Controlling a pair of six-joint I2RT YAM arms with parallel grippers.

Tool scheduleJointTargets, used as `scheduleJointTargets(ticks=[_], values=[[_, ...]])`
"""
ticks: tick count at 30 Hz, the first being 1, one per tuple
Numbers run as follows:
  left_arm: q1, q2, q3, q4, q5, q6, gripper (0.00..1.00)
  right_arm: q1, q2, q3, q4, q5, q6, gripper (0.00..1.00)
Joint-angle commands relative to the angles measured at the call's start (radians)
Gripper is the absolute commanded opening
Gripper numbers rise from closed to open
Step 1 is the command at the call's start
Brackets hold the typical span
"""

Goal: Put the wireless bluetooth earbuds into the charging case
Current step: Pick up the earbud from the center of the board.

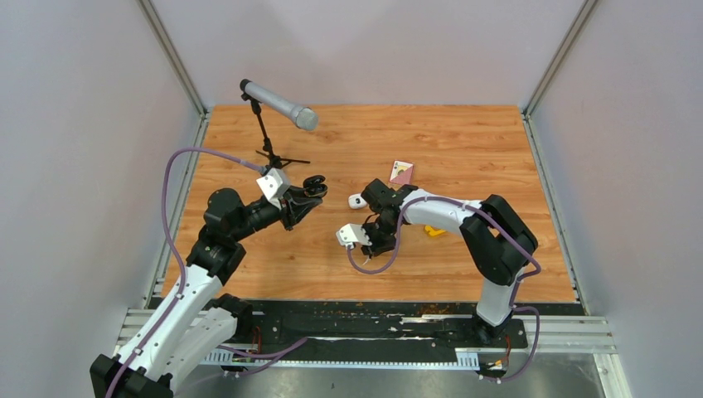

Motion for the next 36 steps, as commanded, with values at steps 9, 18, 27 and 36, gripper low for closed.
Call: scheduleJointTargets(ticks=[9,18,27,36], values=[[0.010,-0.010,0.000,0.040,0.002,-0.005,0.00,0.032,0.073,-0.013,-0.049,0.023,-0.004,0.27],[0.010,-0.012,0.000,0.034,0.005,-0.001,0.00,0.033,0.068,-0.001,-0.086,0.008,-0.010,0.08],[0.010,0.015,-0.007,0.053,0.024,0.005,0.00,-0.013,-0.247,-0.063,-0.134,0.128,0.024,0.04],[-0.016,0.104,-0.059,0.260,0.083,-0.074,0.00,0.004,-0.628,0.096,-0.217,0.369,0.009,0.00]])
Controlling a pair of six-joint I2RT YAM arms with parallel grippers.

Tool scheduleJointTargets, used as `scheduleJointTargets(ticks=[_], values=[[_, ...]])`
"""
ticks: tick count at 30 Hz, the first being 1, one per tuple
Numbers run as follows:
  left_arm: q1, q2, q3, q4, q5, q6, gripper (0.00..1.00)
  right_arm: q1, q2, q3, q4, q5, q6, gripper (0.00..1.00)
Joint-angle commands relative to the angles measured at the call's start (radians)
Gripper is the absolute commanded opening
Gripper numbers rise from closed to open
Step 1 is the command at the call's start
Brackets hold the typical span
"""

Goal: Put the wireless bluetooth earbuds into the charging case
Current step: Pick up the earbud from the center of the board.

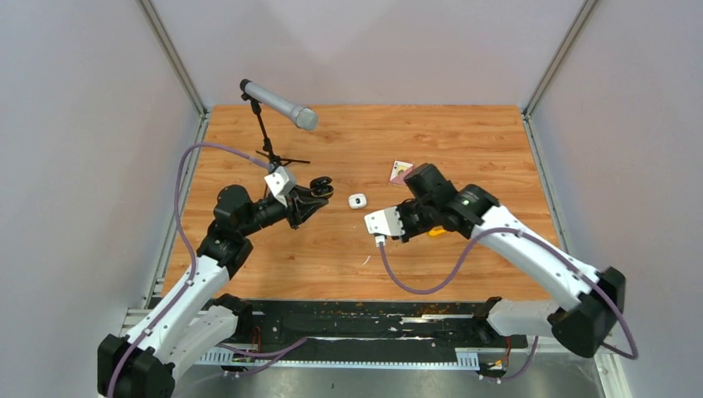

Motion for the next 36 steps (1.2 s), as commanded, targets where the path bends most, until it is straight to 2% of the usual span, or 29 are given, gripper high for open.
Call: scheduleJointTargets(ticks=[1,8,15,19,25,36], values=[[-0.031,0.029,-0.036,0.181,0.037,-0.049,0.00,0.030,-0.100,0.147,-0.020,0.175,-0.023,0.00],[-0.146,0.122,-0.046,0.301,-0.001,-0.066,0.00,0.256,-0.064,0.307,0.044,0.604,-0.202,0.00],[-0.187,0.159,-0.008,0.342,-0.042,-0.075,0.00,0.409,-0.062,0.280,0.185,0.804,-0.407,0.00],[-0.189,0.145,0.003,0.343,-0.063,-0.075,0.00,0.442,-0.113,0.204,0.327,0.811,-0.520,0.00],[-0.189,0.151,0.033,0.365,-0.058,-0.104,0.00,0.450,-0.202,0.081,0.490,0.732,-0.685,0.00],[-0.191,0.188,0.089,0.404,-0.025,-0.176,0.00,0.450,-0.143,0.087,0.594,0.724,-0.720,0.01]])
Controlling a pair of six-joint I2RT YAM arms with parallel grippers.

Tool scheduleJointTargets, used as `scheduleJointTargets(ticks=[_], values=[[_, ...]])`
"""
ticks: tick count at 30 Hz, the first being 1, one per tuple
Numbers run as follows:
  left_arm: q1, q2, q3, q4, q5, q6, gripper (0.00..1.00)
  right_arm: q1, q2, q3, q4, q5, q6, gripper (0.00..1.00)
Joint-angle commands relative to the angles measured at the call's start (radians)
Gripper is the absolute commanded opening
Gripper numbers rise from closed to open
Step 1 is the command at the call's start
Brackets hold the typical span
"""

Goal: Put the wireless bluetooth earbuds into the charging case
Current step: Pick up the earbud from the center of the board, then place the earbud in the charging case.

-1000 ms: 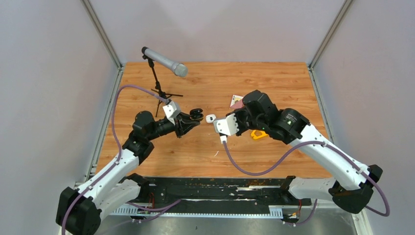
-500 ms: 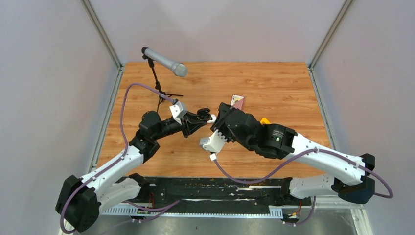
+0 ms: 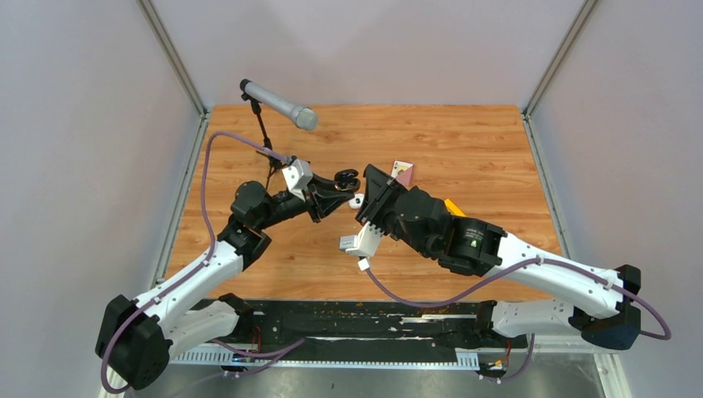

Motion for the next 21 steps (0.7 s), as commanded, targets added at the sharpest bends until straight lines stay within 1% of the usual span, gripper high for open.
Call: scheduleJointTargets(ticks=[1,7,21], values=[[-0.005,0.009,0.056,0.069,0.020,-0.060,0.00,0.007,0.026,0.011,0.105,-0.005,-0.035,0.01],[-0.006,0.005,0.074,0.086,0.024,-0.095,0.00,0.007,0.041,0.002,0.109,-0.017,-0.031,0.01],[-0.004,-0.002,0.059,0.107,0.031,-0.096,0.00,0.003,0.059,0.008,0.068,-0.005,-0.014,0.02]])
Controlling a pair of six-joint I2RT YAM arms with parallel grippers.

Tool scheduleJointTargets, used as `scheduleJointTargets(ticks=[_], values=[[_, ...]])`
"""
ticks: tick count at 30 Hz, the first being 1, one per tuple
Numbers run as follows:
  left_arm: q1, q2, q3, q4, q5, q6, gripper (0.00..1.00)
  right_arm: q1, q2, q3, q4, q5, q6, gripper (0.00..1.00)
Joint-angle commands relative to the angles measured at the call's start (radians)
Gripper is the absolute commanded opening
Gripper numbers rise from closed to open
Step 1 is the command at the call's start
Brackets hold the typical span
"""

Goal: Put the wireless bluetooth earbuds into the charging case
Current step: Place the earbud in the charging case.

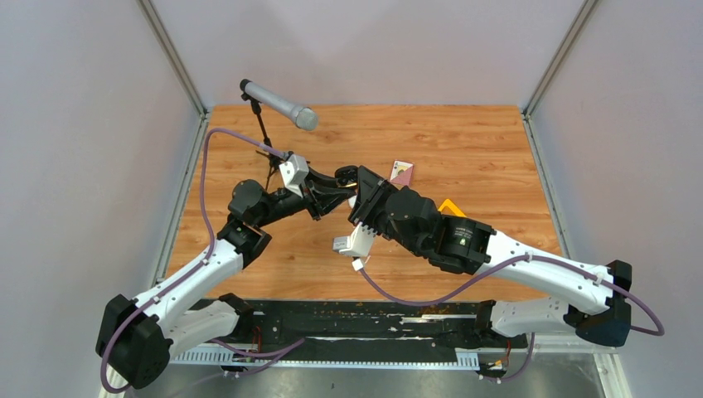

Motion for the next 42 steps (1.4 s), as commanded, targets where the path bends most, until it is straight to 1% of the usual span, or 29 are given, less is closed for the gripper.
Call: scheduleJointTargets(ticks=[1,12,17,23,34,38,39,41,42], values=[[-0.004,-0.016,0.029,0.059,0.007,-0.008,0.00,0.004,0.004,0.009,0.013,0.017,0.006,0.02],[-0.005,-0.019,0.018,0.061,-0.021,-0.008,0.00,0.000,0.016,0.021,-0.039,0.045,-0.013,0.04],[-0.007,-0.011,0.024,0.060,-0.076,-0.007,0.00,0.000,0.050,0.050,-0.097,0.088,-0.012,0.06],[-0.020,0.002,0.019,0.066,-0.115,-0.007,0.00,0.002,0.094,0.080,-0.112,0.124,-0.008,0.10],[-0.022,-0.012,-0.014,0.070,-0.126,0.021,0.00,0.000,0.107,0.120,-0.145,0.134,0.049,0.35],[-0.023,-0.016,-0.022,0.069,-0.126,0.026,0.00,0.001,0.108,0.165,-0.155,0.139,0.090,0.42],[-0.023,-0.016,-0.025,0.070,-0.126,0.028,0.00,0.001,0.107,0.174,-0.159,0.141,0.102,0.47],[-0.023,-0.015,-0.029,0.070,-0.125,0.028,0.00,0.000,0.103,0.187,-0.157,0.145,0.119,0.50],[-0.023,-0.013,-0.032,0.072,-0.125,0.028,0.00,0.000,0.096,0.193,-0.156,0.146,0.126,0.63]])
